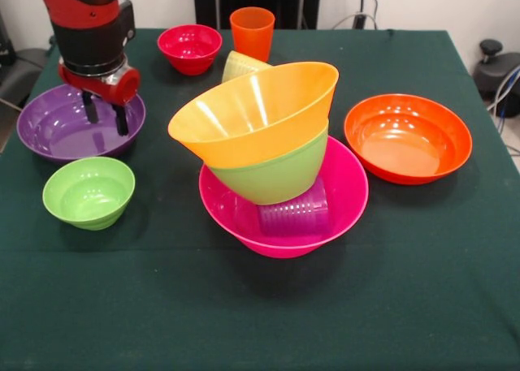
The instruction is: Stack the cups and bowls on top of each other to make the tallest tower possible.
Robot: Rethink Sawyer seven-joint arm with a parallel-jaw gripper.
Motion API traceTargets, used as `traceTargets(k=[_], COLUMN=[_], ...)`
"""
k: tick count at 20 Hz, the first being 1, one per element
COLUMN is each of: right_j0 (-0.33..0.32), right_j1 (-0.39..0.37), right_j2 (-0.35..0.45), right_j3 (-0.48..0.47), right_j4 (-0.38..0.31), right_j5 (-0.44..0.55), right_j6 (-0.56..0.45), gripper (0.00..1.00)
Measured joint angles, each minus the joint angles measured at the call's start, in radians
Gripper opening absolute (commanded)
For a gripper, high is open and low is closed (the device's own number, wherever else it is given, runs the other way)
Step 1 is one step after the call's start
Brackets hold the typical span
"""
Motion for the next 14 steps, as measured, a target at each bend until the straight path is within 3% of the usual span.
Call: traceTargets(k=[14], right_j0=[0.021], right_j1=[-0.101], right_j2=[-0.002], right_j3=[0.039], right_j4=[0.065], right_j5=[0.0], right_j6=[0.0], gripper=[1.0])
